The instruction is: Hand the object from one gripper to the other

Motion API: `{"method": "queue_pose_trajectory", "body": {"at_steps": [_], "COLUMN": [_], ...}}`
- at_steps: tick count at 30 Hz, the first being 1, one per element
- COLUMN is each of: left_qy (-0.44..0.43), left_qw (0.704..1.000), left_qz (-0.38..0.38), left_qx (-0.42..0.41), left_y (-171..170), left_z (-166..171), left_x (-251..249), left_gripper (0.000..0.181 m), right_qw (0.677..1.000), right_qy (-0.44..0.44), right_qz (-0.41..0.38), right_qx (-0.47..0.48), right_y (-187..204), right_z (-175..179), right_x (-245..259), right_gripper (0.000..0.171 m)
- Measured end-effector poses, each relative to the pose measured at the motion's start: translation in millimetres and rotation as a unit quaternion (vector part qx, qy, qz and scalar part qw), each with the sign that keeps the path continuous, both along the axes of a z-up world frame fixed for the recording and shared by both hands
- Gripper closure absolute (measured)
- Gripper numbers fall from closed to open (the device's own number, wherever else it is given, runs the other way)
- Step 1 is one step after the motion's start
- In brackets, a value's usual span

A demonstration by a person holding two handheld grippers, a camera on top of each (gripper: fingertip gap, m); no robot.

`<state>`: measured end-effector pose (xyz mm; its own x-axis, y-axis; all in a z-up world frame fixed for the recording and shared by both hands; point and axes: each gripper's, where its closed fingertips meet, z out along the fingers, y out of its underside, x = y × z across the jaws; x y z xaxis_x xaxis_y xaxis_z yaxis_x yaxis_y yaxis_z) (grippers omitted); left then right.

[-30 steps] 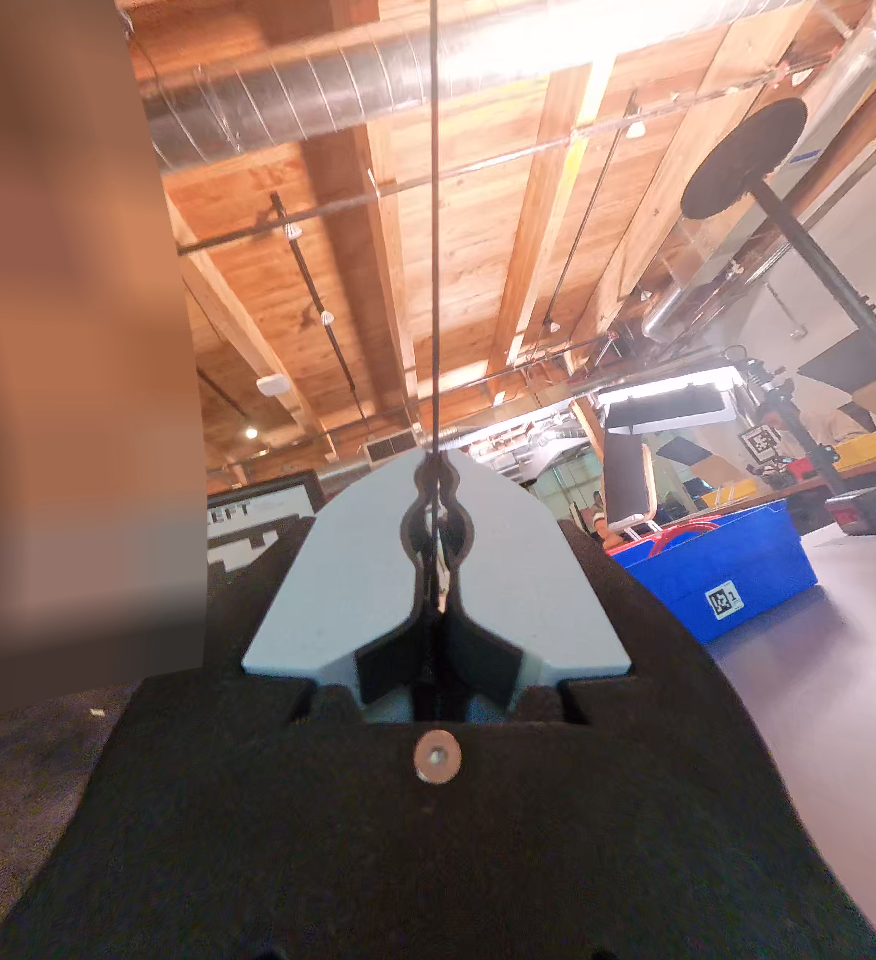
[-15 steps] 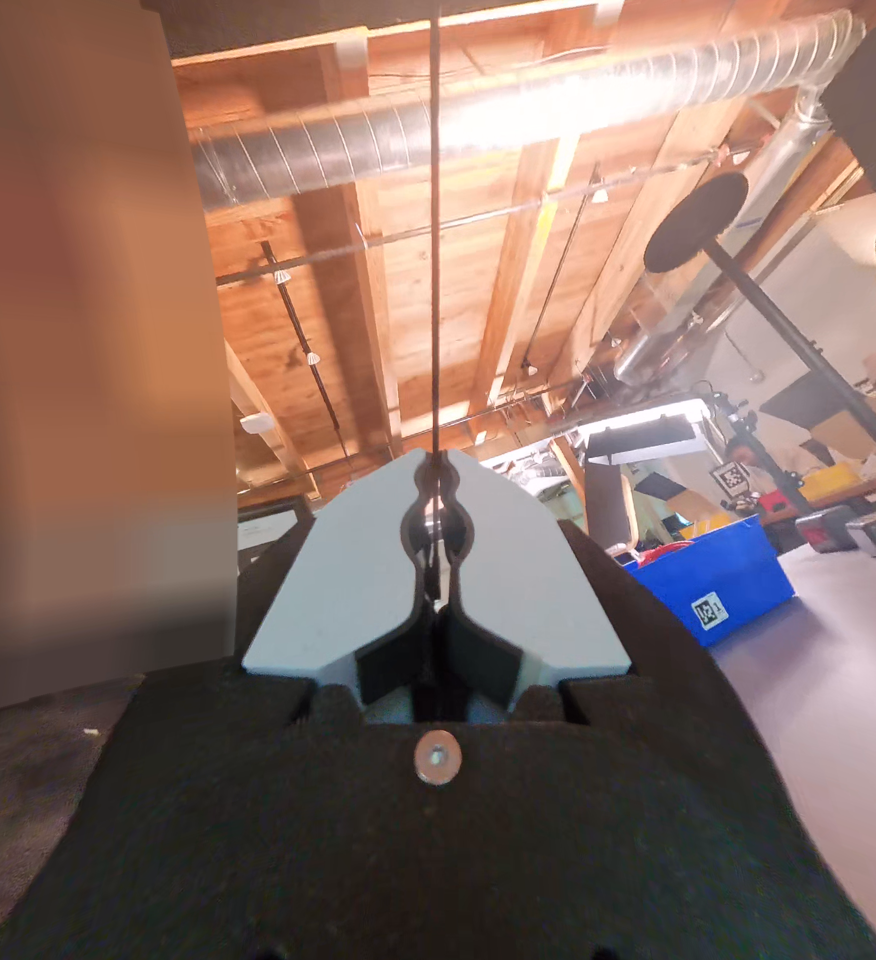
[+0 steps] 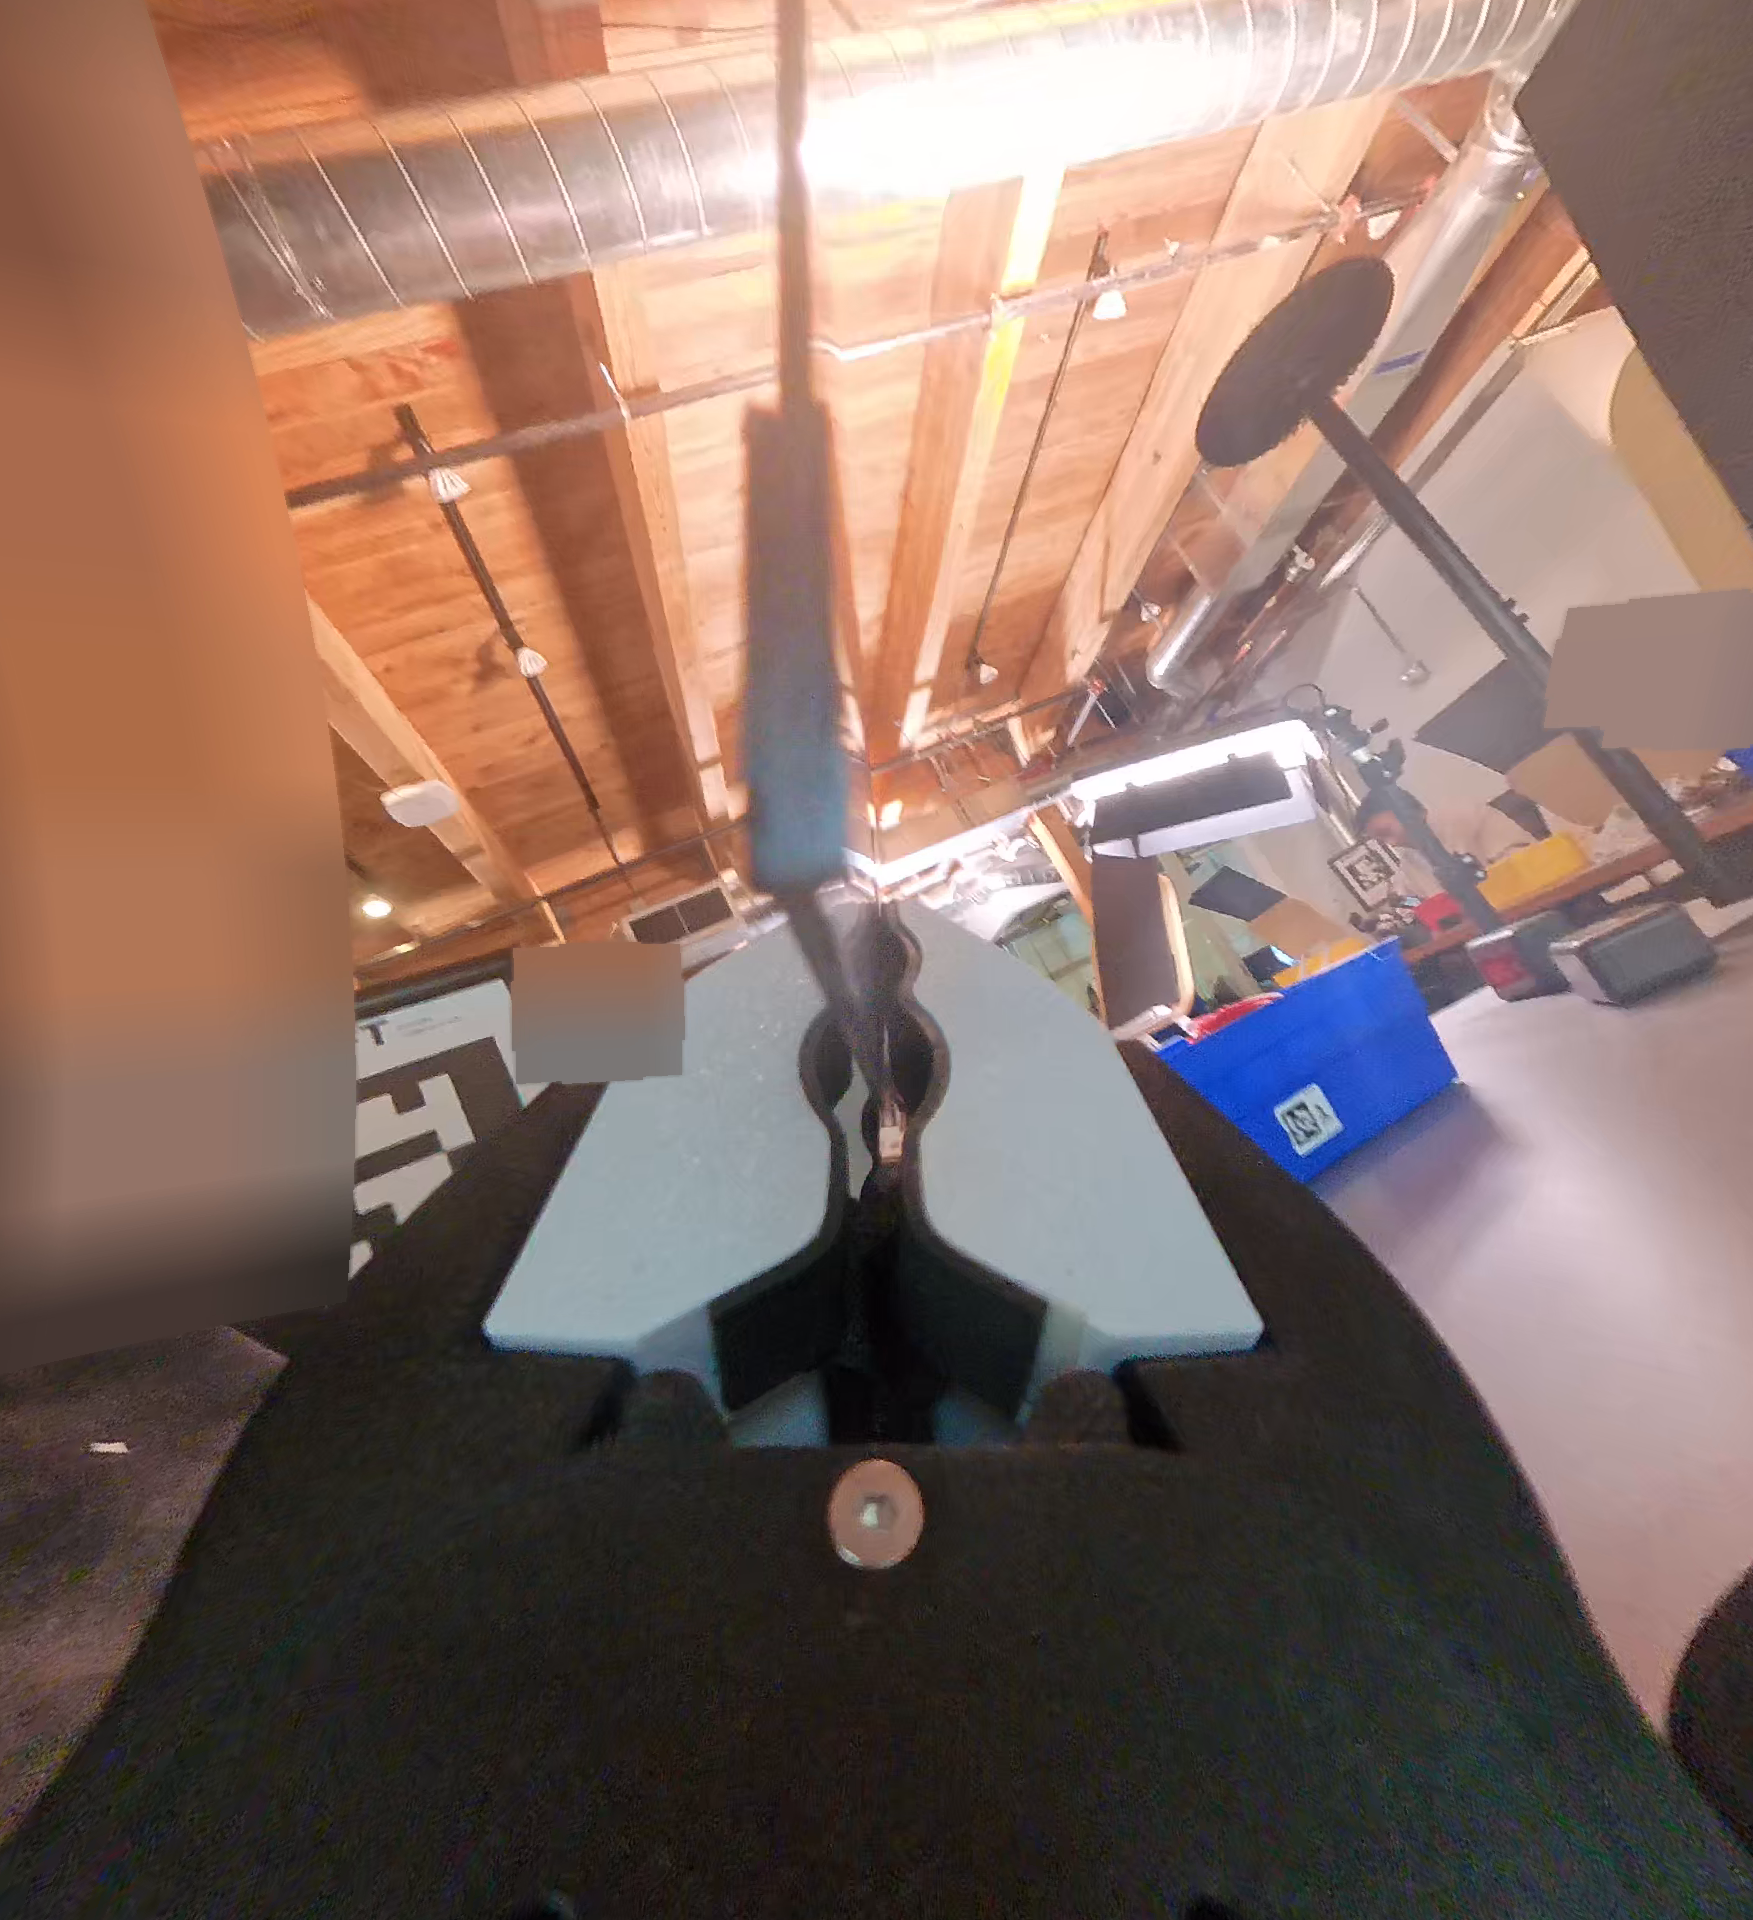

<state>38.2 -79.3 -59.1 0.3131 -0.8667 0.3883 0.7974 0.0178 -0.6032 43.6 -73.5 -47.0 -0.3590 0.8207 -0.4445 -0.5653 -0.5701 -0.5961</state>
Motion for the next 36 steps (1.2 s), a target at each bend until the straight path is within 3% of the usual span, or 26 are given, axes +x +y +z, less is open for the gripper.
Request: {"method": "queue_pose_trajectory", "body": {"at_steps": [3,5,6,8,10,12,14,17,19,21,25,29,32,36], "left_qy": [-0.031,-0.057,-0.051,-0.051,-0.054,-0.032,-0.023,-0.004,-0.016,-0.010,-0.046,-0.085,-0.048,0.009], "left_qw": [0.999,0.998,0.998,0.997,0.997,0.999,1.000,0.998,0.998,0.997,0.994,0.988,0.989,0.992], "left_qz": [0.027,0.038,0.045,0.062,0.045,0.011,0.010,0.056,0.064,0.079,0.096,0.126,0.139,0.126], "left_qx": [-0.005,-0.008,-0.011,-0.012,-0.006,-0.016,-0.019,-0.019,-0.013,-0.018,-0.015,0.001,0.000,-0.013], "left_y": [0,0,2,3,2,4,4,5,3,5,4,-3,-5,-2], "left_z": [0,2,1,-1,-2,-8,-12,-15,-12,-14,-12,1,7,6], "left_x": [-16,-31,-33,-34,-29,-14,-8,-15,-22,-25,-37,-64,-67,-54], "left_gripper": [0.181,0.181,0.181,0.180,0.178,0.165,0.179,0.180,0.180,0.181,0.180,0.180,0.180,0.180], "right_qw": [0.999,1.000,0.999,0.999,0.999,0.999,1.000,0.998,0.999,0.998,1.000,0.993,0.981,0.994], "right_qy": [-0.035,0.003,0.015,0.007,0.007,-0.013,-0.016,-0.036,-0.001,0.024,-0.009,-0.086,-0.118,-0.079], "right_qz": [0.012,-0.005,-0.024,-0.019,-0.009,-0.003,0.017,0.035,0.011,-0.013,-0.003,0.080,0.150,0.065], "right_qx": [0.005,-0.017,-0.028,-0.030,-0.035,-0.029,-0.021,-0.032,-0.051,-0.058,-0.030,-0.007,-0.018,-0.029], "right_y": [-2,8,15,18,17,13,6,7,18,27,21,-2,-16,14], "right_z": [-6,-2,-3,-7,-8,-12,-13,-17,-14,-13,-17,-33,-44,-33], "right_x": [-9,3,9,7,4,-3,-8,-13,-1,11,2,-25,-39,-22], "right_gripper": [0.161,0.157,0.169,0.168,0.169,0.168,0.169,0.167,0.155,0.168,0.169,0.169,0.168,0.136]}}
